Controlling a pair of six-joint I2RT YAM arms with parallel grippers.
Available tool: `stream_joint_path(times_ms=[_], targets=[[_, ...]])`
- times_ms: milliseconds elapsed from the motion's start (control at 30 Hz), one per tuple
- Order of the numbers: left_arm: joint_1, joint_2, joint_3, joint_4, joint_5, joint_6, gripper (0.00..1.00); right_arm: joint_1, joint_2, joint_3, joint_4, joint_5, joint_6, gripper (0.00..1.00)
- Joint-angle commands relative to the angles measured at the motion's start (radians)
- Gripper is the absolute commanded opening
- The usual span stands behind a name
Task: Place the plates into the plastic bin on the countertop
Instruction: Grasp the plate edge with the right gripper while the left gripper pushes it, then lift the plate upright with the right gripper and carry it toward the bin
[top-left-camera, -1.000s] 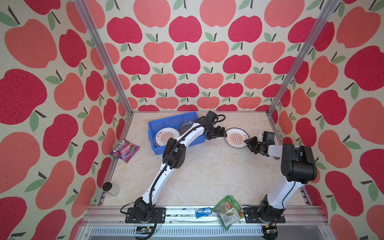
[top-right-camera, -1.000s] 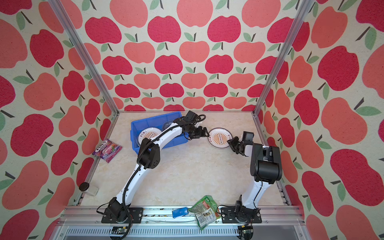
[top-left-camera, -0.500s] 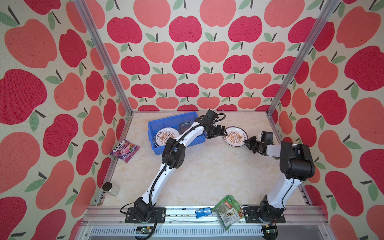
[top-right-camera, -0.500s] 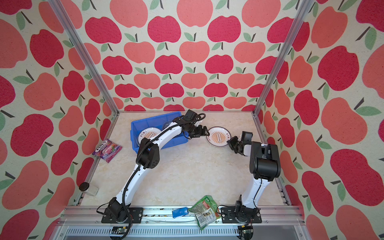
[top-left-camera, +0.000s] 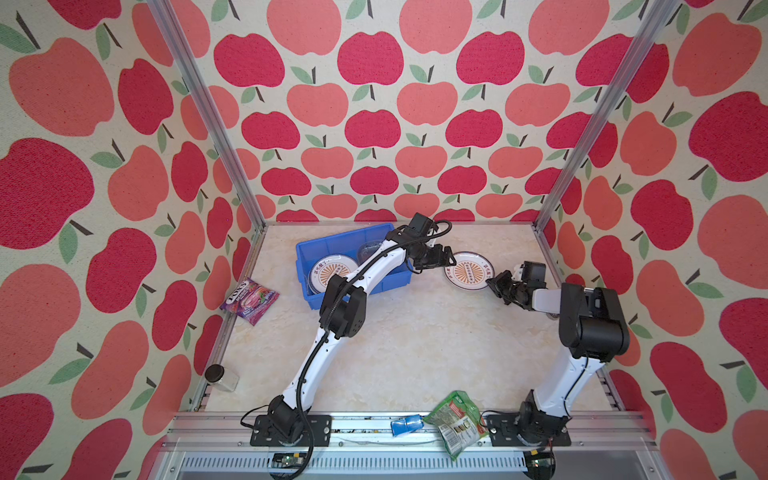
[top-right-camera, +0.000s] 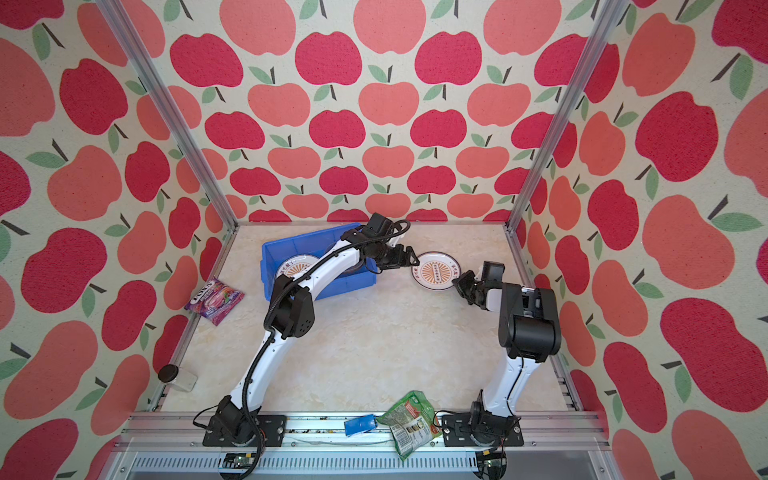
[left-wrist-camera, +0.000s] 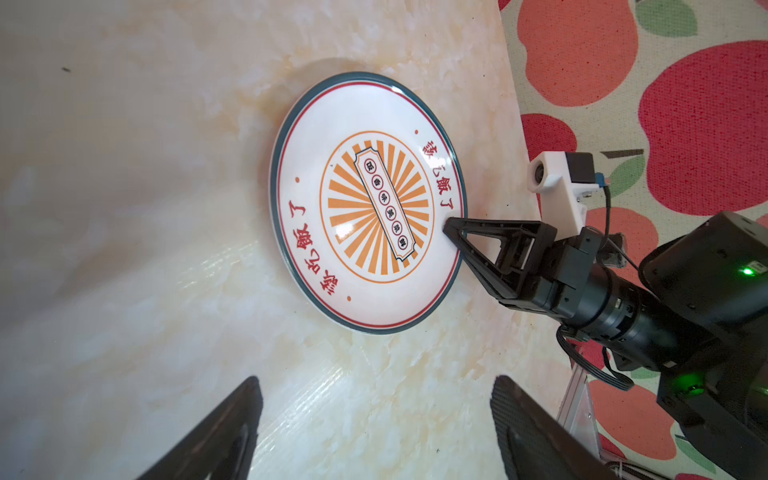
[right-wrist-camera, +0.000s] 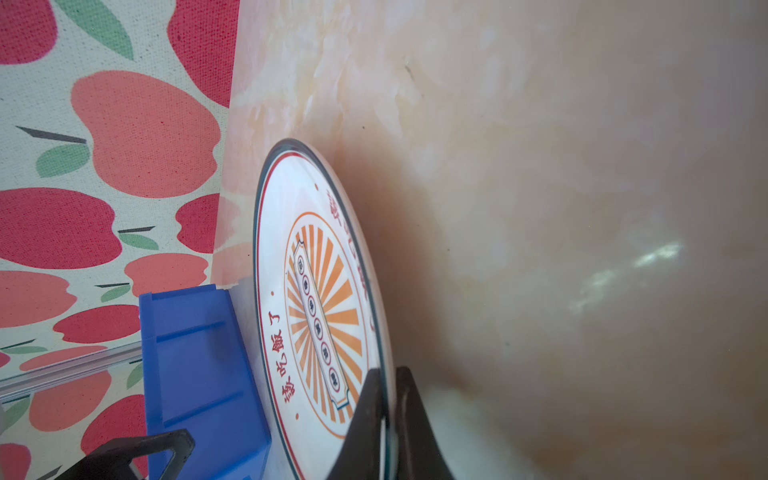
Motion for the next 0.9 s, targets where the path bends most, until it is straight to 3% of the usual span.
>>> stream_joint_path(times_ms=[0, 367, 667, 867], targets=[[0.023, -0.086, -0.015, -0.001, 0.014, 0.027, 0.89, 0.009, -0.008, -0.013, -0.082, 0.022, 0.004, 0.0], [0.103, -0.353, -0.147, -0.018, -0.055, 0.089, 0.89, 0.018, -0.24, 0.042, -0.203, 0.037, -0.027, 0.0], [0.29, -0.772, -0.668, 0.095, -0.194, 0.098, 0.89, 0.142, -0.4, 0.245, -0.362, 0.108, -0.105, 0.0], [0.468, -1.038, -0.977, 0.113, -0.27, 0.042, 0.89, 0.297, -0.307, 0.494, -0.453, 0.099, -0.182, 0.0]])
